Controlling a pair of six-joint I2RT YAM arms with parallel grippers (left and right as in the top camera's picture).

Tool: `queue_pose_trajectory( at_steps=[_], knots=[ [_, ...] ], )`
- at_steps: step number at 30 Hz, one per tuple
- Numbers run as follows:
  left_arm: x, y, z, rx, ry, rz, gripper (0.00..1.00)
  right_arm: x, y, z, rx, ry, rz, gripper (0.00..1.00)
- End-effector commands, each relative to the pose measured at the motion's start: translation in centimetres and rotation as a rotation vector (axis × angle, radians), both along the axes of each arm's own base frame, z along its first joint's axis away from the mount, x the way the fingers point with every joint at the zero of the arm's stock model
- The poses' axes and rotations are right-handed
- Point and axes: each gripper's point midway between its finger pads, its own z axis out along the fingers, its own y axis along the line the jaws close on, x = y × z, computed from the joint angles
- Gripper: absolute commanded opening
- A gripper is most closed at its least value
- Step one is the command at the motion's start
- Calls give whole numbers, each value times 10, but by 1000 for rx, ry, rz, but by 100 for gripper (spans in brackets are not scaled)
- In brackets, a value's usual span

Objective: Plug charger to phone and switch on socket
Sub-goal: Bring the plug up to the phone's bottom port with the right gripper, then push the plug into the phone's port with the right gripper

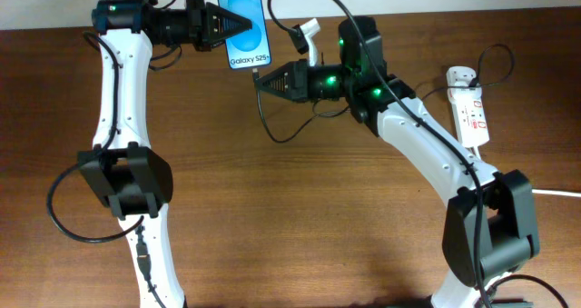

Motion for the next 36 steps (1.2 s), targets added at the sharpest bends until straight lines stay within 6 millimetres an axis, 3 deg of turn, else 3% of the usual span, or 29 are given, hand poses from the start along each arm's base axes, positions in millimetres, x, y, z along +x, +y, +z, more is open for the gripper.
queue_pose_trajectory(
  at_steps=[1, 36],
  knots=[
    [-13, 2, 35, -43, -80, -23, 0, -7, 3, 20, 23, -47, 28, 4],
    [-17, 1, 41, -77, -88, -45, 0, -11, 9, 28, 51, -38, 46, 4]
  ],
)
